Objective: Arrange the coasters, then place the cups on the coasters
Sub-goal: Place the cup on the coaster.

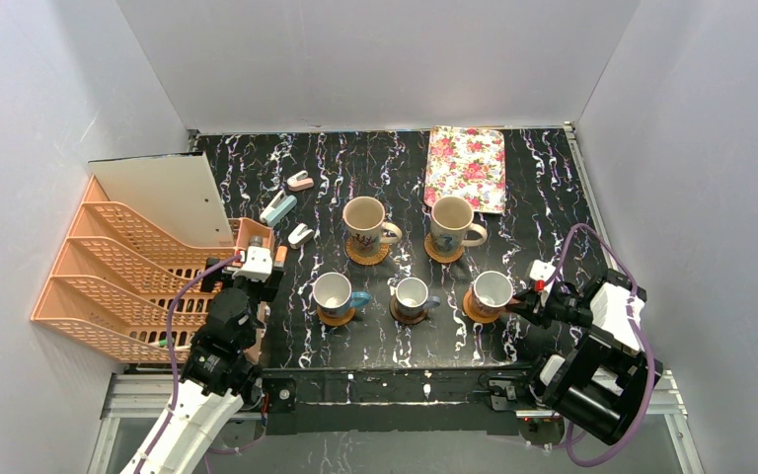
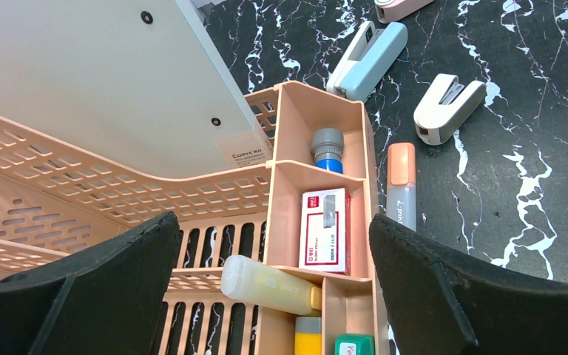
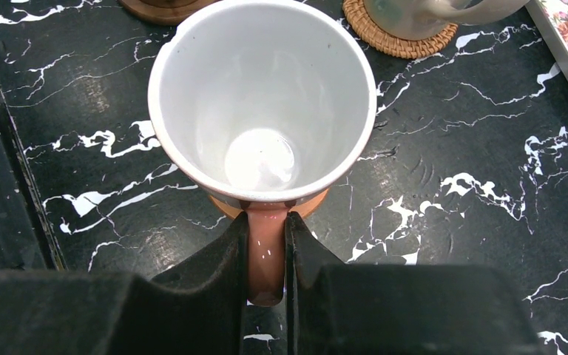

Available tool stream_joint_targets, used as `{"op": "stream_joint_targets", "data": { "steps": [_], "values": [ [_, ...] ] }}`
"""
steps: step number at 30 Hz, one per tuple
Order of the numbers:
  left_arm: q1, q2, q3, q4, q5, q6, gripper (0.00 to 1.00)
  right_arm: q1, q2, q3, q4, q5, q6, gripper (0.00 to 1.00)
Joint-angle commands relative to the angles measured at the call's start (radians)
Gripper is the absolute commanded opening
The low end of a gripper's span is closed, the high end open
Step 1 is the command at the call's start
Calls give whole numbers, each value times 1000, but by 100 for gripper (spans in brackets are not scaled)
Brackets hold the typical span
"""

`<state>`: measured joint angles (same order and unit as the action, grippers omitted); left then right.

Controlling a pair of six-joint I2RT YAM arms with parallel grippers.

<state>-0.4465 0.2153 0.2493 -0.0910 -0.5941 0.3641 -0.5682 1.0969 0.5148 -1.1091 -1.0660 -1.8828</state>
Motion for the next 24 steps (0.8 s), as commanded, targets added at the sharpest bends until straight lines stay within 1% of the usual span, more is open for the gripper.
{"op": "stream_joint_targets", "data": {
  "steps": [1,9,21,24],
  "values": [
    [5,4,-13,10,-12,-2,98,-3,5,45,15,-93,36,17],
    [5,4,-13,10,-12,-2,98,-2,71,71,-36,-89,-19,17],
    [5,4,-13,11,-10,-2,98,-3,45,56,-41,-78,-29,21],
    [5,5,-13,11,-12,-2,98,-4,36,50,-49,-73,-42,23]
  ]
}}
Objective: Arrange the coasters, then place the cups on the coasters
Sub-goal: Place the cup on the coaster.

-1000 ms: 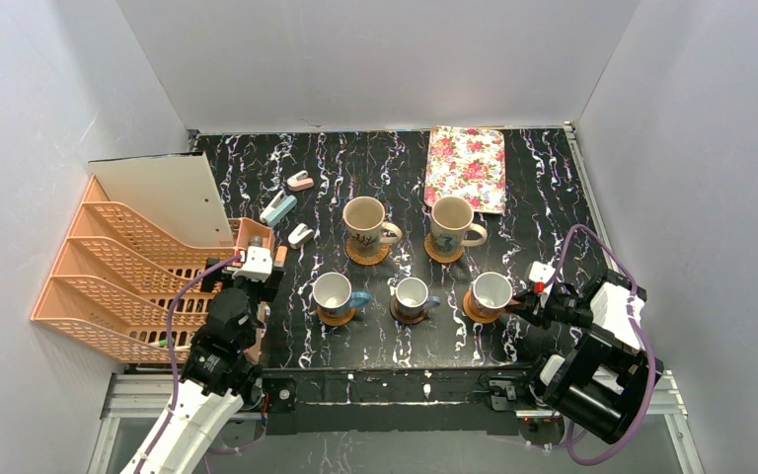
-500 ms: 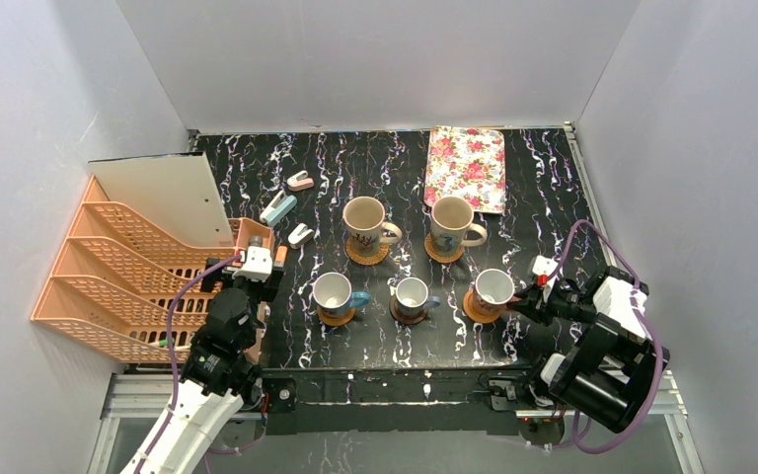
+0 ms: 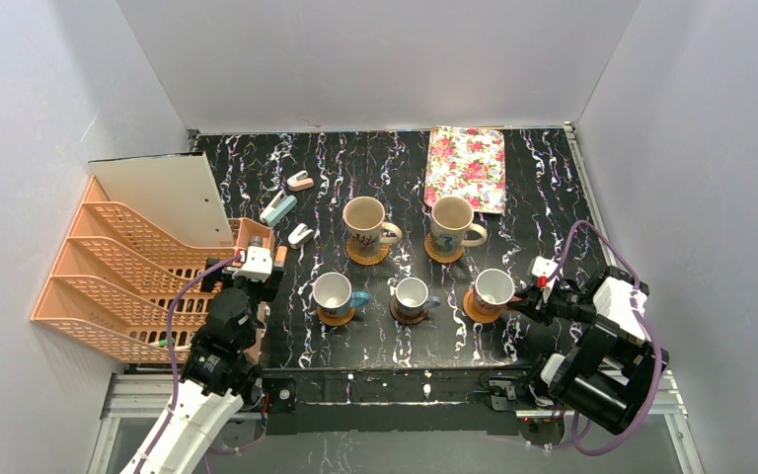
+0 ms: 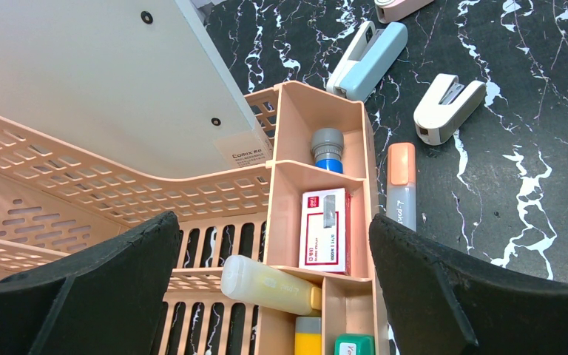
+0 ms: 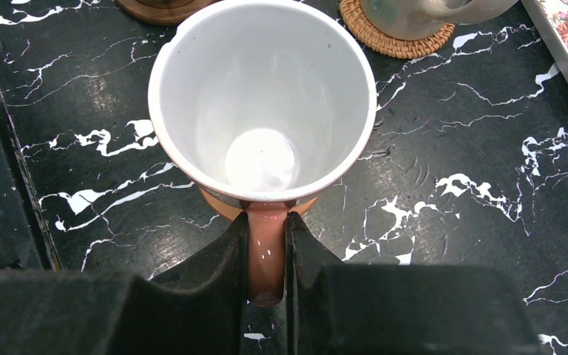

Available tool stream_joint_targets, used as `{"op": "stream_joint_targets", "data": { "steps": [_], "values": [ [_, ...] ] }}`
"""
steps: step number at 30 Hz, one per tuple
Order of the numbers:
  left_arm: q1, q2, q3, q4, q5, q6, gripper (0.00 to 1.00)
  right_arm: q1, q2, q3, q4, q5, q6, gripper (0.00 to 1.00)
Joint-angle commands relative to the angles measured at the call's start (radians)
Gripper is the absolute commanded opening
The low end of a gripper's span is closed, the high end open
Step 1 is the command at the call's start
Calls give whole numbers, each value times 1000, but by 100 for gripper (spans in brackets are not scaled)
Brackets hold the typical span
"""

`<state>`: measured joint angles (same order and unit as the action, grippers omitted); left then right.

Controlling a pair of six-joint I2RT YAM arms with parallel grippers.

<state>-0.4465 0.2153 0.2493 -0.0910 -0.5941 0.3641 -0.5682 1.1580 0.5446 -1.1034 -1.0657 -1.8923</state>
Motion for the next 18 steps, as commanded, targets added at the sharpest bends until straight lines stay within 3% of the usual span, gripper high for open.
{"op": "stream_joint_targets", "data": {
  "steps": [1,18],
  "values": [
    [5,5,-13,11,-11,-2,98,-3,-28,19,-58,-71,-37,24],
    [5,4,-13,11,-11,-2,98,-3,-9,28,-81,-63,-60,24]
  ]
}}
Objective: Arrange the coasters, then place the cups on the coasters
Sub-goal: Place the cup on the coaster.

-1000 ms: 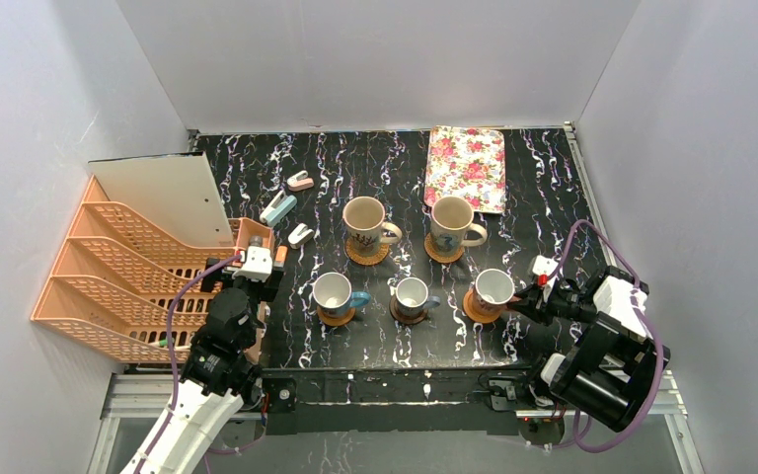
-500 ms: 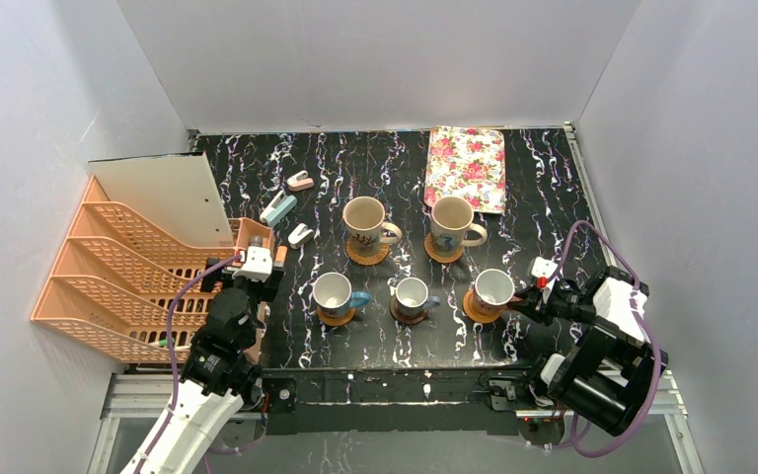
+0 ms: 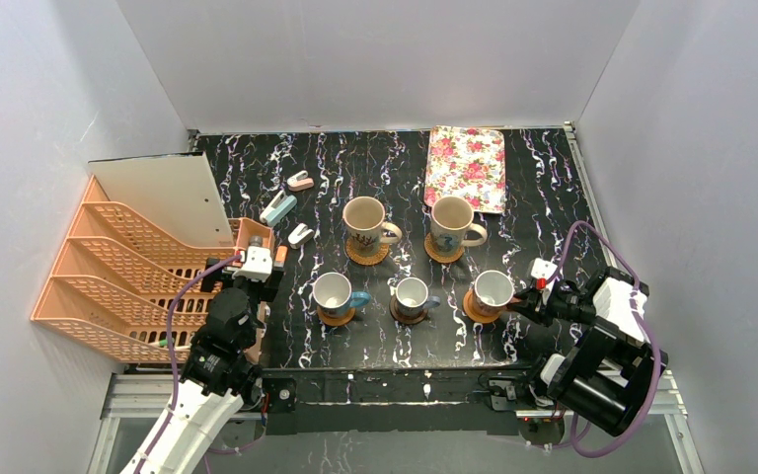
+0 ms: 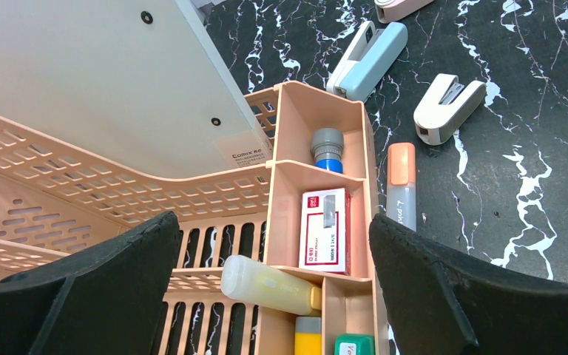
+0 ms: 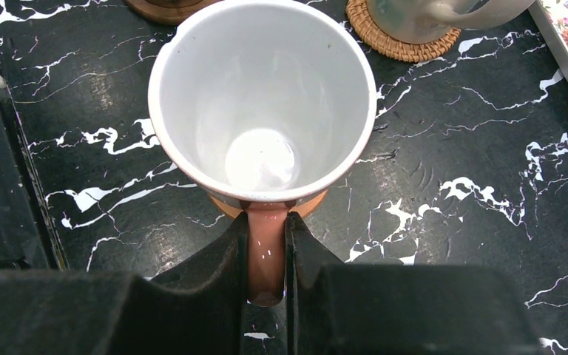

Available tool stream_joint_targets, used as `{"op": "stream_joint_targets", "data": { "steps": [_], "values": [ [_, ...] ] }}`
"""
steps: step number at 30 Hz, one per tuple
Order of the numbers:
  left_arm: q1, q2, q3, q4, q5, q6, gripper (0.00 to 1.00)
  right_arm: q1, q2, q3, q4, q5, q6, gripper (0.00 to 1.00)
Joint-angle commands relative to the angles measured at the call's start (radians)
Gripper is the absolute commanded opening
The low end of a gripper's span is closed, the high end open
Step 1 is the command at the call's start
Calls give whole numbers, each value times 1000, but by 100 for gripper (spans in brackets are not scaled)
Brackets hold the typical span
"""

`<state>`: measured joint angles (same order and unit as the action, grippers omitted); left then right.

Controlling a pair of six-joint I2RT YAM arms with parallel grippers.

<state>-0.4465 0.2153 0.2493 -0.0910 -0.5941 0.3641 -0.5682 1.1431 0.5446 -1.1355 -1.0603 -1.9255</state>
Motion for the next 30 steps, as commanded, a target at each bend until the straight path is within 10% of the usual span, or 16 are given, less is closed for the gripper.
{"op": "stream_joint_targets", "data": {
  "steps": [1,30],
  "values": [
    [4,4,-13,10,-12,-2,98,-2,7,28,-49,-68,-27,24],
    [5,1,-13,10,-11,-2,98,-3,14,31,-51,-64,-29,31]
  ]
}}
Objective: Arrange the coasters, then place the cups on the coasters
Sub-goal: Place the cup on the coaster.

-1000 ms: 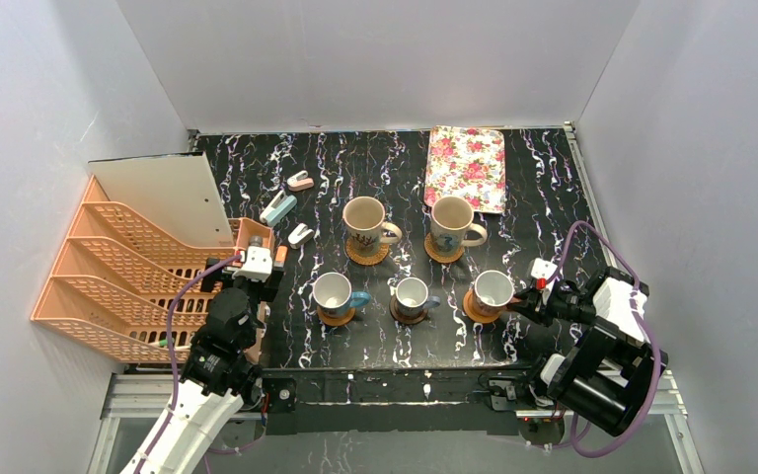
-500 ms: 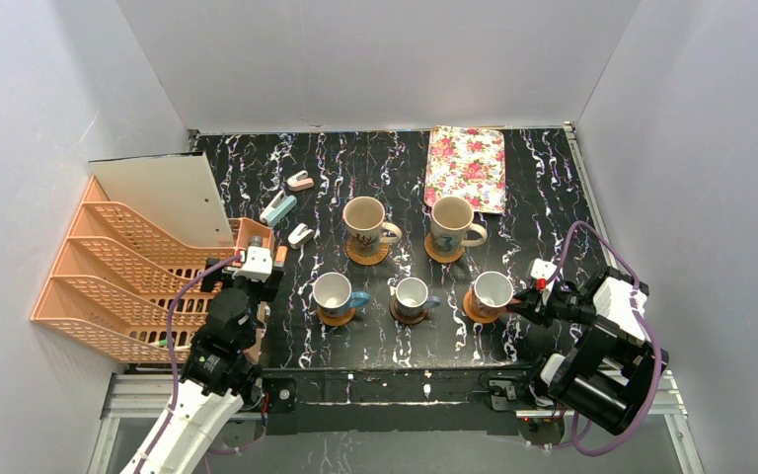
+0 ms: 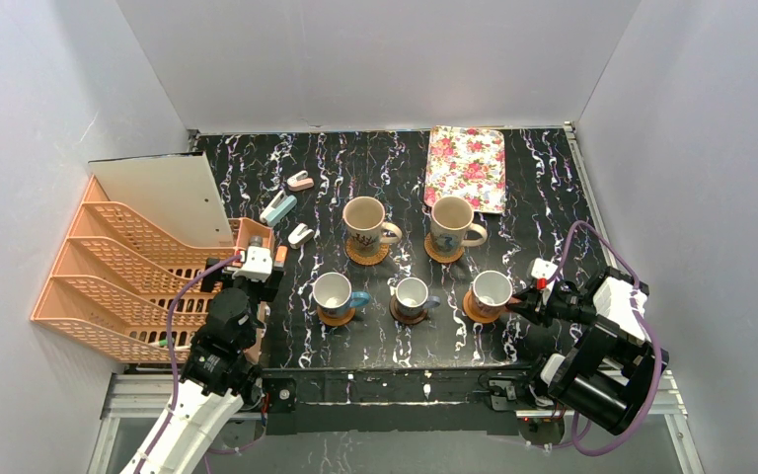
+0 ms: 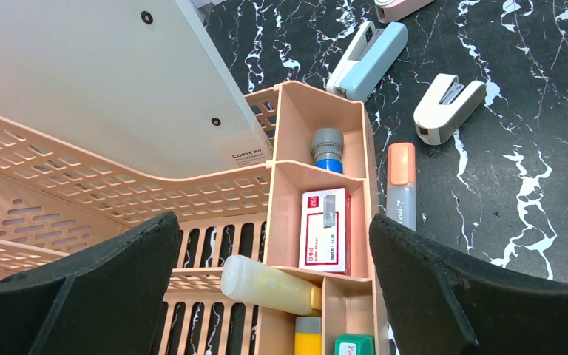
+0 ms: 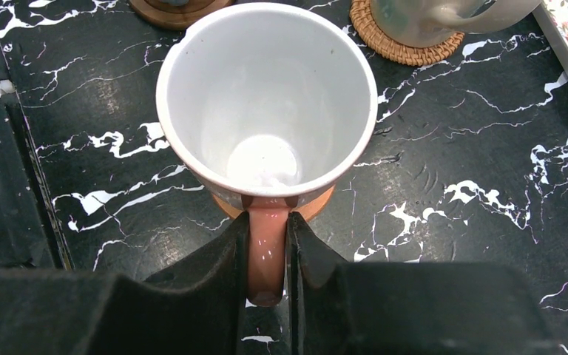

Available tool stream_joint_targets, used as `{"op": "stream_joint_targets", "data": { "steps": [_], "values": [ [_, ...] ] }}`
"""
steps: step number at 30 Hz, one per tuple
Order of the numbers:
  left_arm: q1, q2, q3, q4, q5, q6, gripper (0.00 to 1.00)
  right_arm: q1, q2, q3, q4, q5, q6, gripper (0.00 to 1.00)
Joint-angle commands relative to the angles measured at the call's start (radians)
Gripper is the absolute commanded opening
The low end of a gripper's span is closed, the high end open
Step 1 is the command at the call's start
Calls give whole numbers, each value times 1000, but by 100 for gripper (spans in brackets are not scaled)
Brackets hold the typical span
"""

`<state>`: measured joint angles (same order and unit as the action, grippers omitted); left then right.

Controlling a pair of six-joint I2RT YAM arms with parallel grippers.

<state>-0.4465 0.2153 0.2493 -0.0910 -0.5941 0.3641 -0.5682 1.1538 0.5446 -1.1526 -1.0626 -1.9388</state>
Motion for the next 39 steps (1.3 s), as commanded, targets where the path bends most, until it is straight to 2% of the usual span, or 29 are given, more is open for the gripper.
{"op": "stream_joint_targets", "data": {
  "steps": [1,6,16,19,25,32,37,39],
  "values": [
    [5,1,-12,10,-11,-2,98,-3,3,31,-34,-62,-15,32],
    [5,1,-12,10,-12,-2,98,-3,1,31,-33,-59,-16,37],
    [5,1,-12,10,-11,-2,98,-3,0,30,-29,-52,-13,39],
    [5,1,-12,10,-11,-2,98,-2,-2,30,-25,-51,-7,42],
    [5,1,-13,9,-11,-2,98,-2,-4,30,-16,-43,5,58],
    [5,2,-13,10,-11,-2,98,-2,-27,38,-13,-26,21,66],
    [5,2,-13,10,-12,-2,98,-2,-62,59,-24,7,60,83],
    [5,1,-13,10,-11,-2,98,-3,-78,72,-28,13,97,94]
  ]
}}
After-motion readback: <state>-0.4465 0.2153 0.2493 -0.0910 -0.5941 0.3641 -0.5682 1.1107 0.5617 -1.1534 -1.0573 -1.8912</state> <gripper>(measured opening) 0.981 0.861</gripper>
